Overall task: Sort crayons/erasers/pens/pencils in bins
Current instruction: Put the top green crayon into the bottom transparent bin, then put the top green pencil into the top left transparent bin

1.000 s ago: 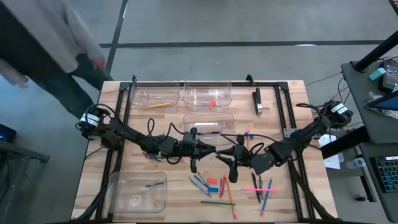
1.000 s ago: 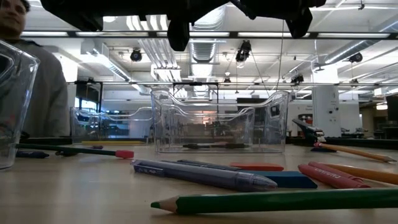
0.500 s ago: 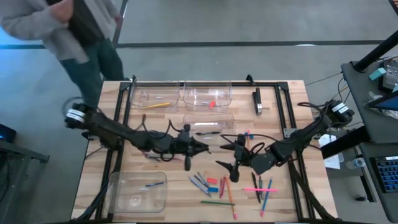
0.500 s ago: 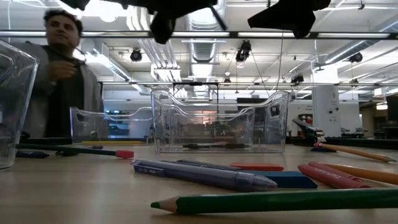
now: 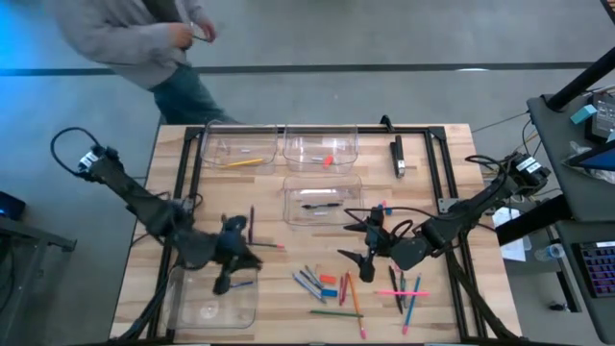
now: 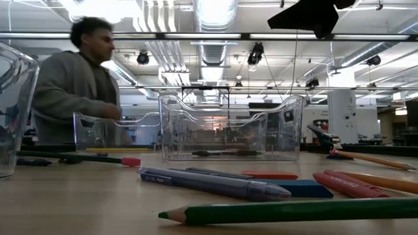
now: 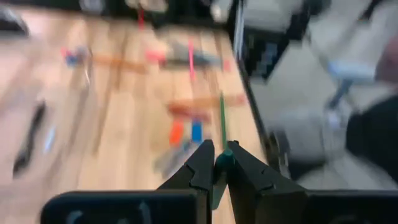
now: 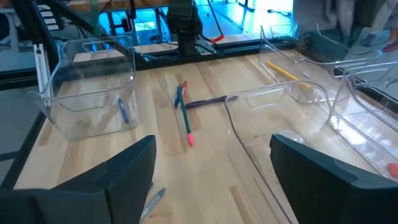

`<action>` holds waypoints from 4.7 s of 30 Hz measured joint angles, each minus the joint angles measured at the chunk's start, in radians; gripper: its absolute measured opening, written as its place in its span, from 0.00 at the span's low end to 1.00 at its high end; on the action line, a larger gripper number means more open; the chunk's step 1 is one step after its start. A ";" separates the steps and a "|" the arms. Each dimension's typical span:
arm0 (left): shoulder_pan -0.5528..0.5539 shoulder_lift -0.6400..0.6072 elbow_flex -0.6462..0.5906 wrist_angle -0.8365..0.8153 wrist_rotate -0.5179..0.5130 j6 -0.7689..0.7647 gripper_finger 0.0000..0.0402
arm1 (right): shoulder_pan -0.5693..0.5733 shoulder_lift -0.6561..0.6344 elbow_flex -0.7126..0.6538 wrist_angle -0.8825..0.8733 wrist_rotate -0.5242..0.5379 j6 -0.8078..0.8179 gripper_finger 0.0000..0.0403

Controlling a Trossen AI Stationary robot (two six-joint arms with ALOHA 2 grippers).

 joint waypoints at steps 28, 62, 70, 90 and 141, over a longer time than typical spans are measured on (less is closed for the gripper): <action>-0.091 0.262 0.100 -0.313 0.244 -0.392 0.40 | 0.001 0.002 -0.002 -0.032 0.001 0.053 0.71; 0.272 0.085 -0.366 0.276 0.003 0.026 0.40 | 0.050 0.002 -0.002 -0.115 0.027 0.111 0.70; 0.331 0.180 -0.365 0.262 0.115 0.106 0.40 | 0.051 0.002 -0.008 -0.115 0.027 0.108 0.70; 0.361 0.384 -0.360 0.264 0.164 0.138 0.40 | 0.048 0.002 -0.010 -0.115 0.054 0.111 0.70; 0.795 0.017 0.002 -0.417 -0.235 0.806 0.04 | 0.046 0.002 -0.012 -0.129 0.079 0.128 0.70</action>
